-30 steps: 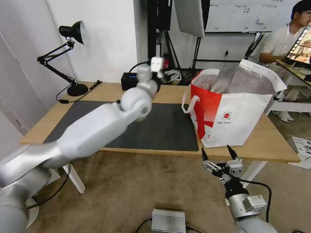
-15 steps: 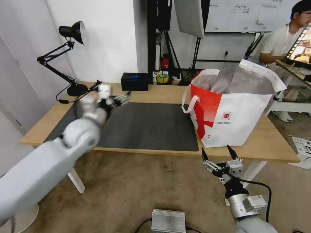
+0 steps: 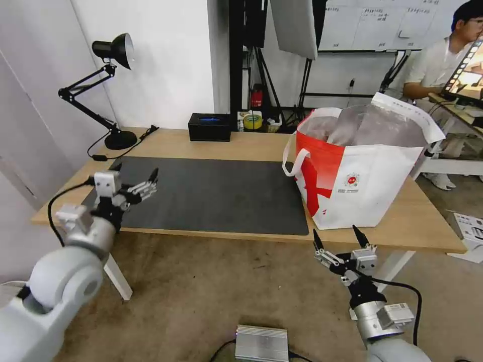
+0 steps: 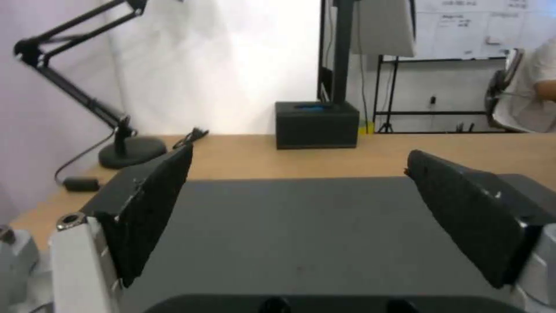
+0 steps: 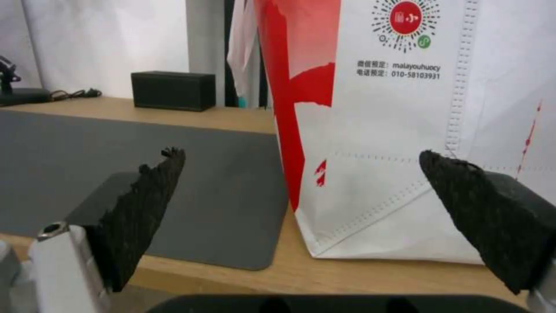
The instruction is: Pick up the trash from the table and place it into the takeout bag.
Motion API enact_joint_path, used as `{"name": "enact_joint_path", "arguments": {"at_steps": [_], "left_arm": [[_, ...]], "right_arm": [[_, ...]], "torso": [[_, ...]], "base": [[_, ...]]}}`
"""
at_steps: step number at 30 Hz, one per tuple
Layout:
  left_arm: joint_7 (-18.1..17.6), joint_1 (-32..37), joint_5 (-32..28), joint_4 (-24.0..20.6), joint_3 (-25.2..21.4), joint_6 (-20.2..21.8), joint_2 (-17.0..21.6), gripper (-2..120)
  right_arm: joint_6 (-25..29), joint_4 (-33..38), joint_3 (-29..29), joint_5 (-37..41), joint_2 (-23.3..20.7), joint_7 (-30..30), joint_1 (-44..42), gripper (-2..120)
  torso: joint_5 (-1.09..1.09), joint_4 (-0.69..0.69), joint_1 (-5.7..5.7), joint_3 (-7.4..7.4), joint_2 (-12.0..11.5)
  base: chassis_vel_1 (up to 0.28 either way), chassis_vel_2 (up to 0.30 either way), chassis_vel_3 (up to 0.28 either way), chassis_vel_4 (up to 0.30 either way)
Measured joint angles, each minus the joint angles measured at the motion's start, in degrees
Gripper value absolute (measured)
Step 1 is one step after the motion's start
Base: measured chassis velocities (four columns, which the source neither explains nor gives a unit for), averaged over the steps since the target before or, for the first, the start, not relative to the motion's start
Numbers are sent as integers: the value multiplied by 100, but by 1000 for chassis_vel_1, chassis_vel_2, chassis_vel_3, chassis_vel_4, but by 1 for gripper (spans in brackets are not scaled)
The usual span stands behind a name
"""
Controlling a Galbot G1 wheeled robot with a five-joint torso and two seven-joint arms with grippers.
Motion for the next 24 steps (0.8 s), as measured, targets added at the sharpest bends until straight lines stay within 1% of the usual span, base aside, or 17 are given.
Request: {"name": "enact_joint_path", "arguments": {"at_steps": [1, 2, 5, 6, 7, 9, 10, 11, 13, 14, 15, 16, 18, 19, 21, 24], "left_arm": [[0, 0, 0, 0, 0, 0, 0, 100], [41, 92, 98, -57, -51, 30, -128, 100], [326, 518, 598, -269, -252, 87, -564, 100], [326, 518, 598, -269, -252, 87, -564, 100], [502, 702, 827, -307, -339, 74, -725, 100], [736, 968, 974, -430, -477, 54, -981, 100], [736, 968, 974, -430, -477, 54, -981, 100], [831, 1136, 1066, -530, -579, 80, -1163, 100], [976, 1299, 1255, -608, -702, 85, -1324, 100], [976, 1299, 1255, -608, -702, 85, -1324, 100], [1051, 1422, 1369, -679, -790, 86, -1441, 100], [1069, 1459, 1400, -701, -825, 86, -1475, 100], [1260, 1657, 1537, -810, -1106, 72, -1651, 100], [1260, 1657, 1537, -810, -1106, 72, -1651, 100], [1384, 1838, 1570, -892, -1258, -9, -1768, 100], [1506, 2031, 1654, -920, -1336, -149, -1907, 100]], "right_arm": [[0, 0, 0, 0, 0, 0, 0, 100], [0, 0, 0, 0, 0, 0, 0, 100], [0, 0, 0, 0, 0, 0, 0, 100], [0, 0, 0, 0, 0, 0, 0, 100], [0, 0, 0, 0, 0, 0, 0, 100], [0, 0, 0, 0, 0, 0, 0, 100], [0, 0, 0, 0, 0, 0, 0, 100], [0, 0, 0, 0, 0, 0, 0, 100], [0, 0, 0, 0, 0, 0, 0, 100], [0, 0, 0, 0, 0, 0, 0, 100], [0, 0, 0, 0, 0, 0, 0, 100], [0, 0, 0, 0, 0, 0, 0, 100], [0, 0, 0, 0, 0, 0, 0, 100], [0, 0, 0, 0, 0, 0, 0, 100], [0, 0, 0, 0, 0, 0, 0, 100], [0, 0, 0, 0, 0, 0, 0, 100]], "torso": [[0, 0, 0, 0, 0], [0, 0, 0, 1, 0], [1, 0, 0, 0, 0], [1, 0, 0, 0, 0], [1, 1, 0, 0, 0], [1, 1, 0, 0, 0], [1, 1, 0, 0, 0], [0, 1, 0, 0, 0], [3, 1, 0, 0, 0], [3, 1, 0, 0, 0], [1, 1, 0, 0, 0], [1, 1, 0, 0, 0], [1, 0, 0, 0, 0], [1, 0, 0, 0, 0], [1, 1, 0, 0, 0], [1, 1, 0, 0, 0]], "base": [[0, 0, 0, 0], [0, 0, 0, 0], [0, 0, 0, 0], [0, 0, 0, 0], [0, 0, 0, 0], [0, 0, 0, 0], [0, 0, 0, 0], [0, 0, 0, 0], [0, 0, 0, 0], [0, 0, 0, 0], [0, 0, 0, 0], [0, 0, 0, 0], [0, 0, 0, 0], [0, 0, 0, 0], [0, 0, 0, 0], [0, 0, 0, 0]]}}
